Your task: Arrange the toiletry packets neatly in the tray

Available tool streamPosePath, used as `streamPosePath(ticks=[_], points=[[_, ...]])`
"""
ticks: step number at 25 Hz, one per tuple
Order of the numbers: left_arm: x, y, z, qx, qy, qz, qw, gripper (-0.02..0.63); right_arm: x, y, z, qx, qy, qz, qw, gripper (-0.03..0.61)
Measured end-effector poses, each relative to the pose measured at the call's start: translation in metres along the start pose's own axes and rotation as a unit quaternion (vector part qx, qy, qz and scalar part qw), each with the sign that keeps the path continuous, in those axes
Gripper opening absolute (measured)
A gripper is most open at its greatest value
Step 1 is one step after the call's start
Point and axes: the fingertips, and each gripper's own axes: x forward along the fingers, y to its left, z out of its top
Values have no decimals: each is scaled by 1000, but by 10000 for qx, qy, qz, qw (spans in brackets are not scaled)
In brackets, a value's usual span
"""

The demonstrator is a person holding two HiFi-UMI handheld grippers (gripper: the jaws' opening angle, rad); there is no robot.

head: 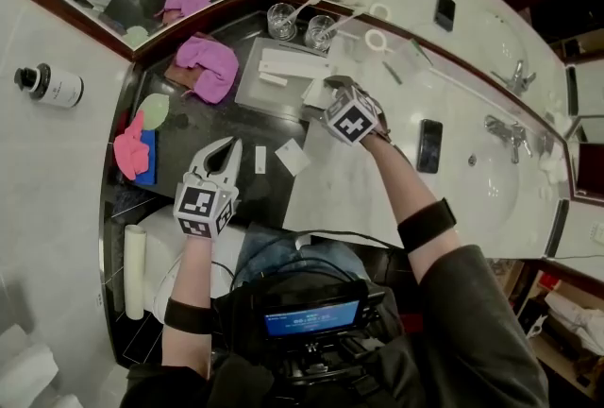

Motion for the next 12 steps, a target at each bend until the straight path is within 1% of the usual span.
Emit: streamPosePath(ticks=[3, 6, 9, 12], points=[[2, -9, 5, 76, -18, -67, 9999, 3, -21, 4, 4, 123, -233, -117, 9996, 337], [6, -22, 9, 101, -31, -178, 9998, 3, -44, 15, 4, 432, -510, -163, 9976, 337], [9, -35, 13, 107, -46, -302, 9995, 3, -65, 26, -4, 750, -724, -279, 9942, 337], [14, -48, 18, 204, -22, -436, 9988, 3, -83, 35, -20, 932, -781, -446, 9916, 337]])
